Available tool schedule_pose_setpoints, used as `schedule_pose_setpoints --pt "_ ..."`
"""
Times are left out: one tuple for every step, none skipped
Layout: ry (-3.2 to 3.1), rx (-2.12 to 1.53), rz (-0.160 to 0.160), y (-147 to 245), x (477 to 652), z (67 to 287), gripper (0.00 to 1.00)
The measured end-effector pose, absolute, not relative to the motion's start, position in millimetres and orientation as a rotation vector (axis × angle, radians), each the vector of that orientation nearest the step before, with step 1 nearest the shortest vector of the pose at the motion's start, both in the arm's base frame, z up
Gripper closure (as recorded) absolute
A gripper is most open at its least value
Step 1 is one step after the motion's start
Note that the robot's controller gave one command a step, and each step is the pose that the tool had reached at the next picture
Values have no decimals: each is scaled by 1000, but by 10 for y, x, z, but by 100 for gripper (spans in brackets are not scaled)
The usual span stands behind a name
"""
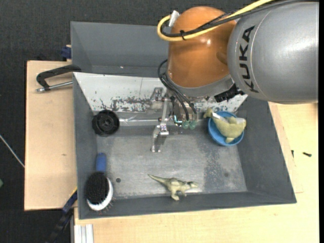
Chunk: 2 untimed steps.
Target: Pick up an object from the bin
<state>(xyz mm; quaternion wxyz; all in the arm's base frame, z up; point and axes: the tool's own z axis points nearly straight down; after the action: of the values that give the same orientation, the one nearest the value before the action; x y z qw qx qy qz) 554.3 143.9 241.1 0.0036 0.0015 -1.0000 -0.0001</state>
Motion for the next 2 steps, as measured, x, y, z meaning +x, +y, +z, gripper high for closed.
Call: schedule_pose_setpoints --pt "-3144 161 -5 1489 5829 711 0" --pt "-3150 133 -2 1039 5472 1811 0"
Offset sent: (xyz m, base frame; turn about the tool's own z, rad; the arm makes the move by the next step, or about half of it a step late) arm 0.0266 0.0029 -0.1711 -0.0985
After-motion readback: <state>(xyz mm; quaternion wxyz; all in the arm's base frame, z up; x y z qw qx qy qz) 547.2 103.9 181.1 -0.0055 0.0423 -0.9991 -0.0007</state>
